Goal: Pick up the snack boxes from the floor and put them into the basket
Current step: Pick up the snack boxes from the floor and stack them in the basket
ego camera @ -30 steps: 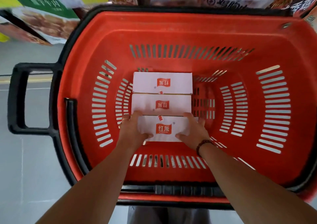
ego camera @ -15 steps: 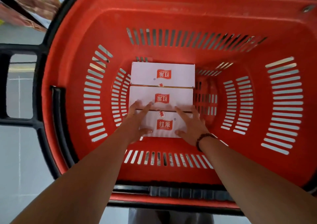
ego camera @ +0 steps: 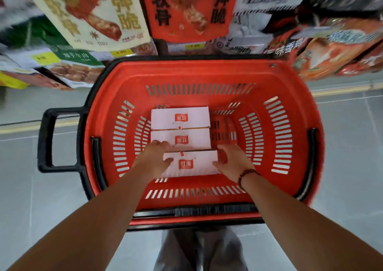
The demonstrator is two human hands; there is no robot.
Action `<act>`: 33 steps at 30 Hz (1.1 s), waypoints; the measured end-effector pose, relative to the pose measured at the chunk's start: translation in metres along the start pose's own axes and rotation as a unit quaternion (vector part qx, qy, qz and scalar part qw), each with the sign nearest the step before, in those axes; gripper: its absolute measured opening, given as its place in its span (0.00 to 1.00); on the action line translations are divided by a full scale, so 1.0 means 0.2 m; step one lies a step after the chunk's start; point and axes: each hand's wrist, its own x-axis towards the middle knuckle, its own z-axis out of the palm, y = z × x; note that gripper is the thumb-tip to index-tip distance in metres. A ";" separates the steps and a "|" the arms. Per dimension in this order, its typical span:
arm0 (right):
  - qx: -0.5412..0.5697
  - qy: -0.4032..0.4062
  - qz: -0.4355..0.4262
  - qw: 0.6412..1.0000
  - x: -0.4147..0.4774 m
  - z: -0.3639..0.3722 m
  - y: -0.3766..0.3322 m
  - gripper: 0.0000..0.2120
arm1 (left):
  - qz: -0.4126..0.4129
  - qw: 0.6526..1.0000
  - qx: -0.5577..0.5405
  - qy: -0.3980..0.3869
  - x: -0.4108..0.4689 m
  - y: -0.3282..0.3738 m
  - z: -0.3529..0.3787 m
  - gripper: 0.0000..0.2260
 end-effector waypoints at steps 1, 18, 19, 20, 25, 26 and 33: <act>0.010 0.008 -0.004 1.000 -0.06 -0.07 -0.02 0.27 | 0.018 1.000 -0.006 0.000 -0.03 0.04 -0.07 0.21; 0.245 0.272 0.041 0.930 -1.42 -1.22 0.28 0.23 | 0.351 0.931 -0.036 0.093 -0.85 1.49 -1.03 0.12; 0.257 0.295 0.046 0.919 -1.50 -1.28 0.36 0.23 | 0.365 0.925 -0.032 0.096 -0.90 1.61 -1.03 0.11; 0.267 0.318 0.050 0.908 -1.59 -1.32 0.45 0.24 | 0.377 0.921 -0.029 0.096 -0.95 1.73 -1.01 0.10; 0.305 0.397 0.093 0.861 -2.03 -1.53 0.98 0.23 | 0.429 0.901 -0.019 0.059 -1.16 2.37 -0.79 0.13; 0.315 0.412 0.106 0.848 -2.12 -1.55 1.10 0.23 | 0.438 0.897 -0.028 0.052 -1.21 2.50 -0.72 0.14; 0.380 0.477 0.178 0.772 -2.58 -1.64 1.80 0.24 | 0.511 0.859 -0.039 0.002 -1.58 3.26 -0.27 0.14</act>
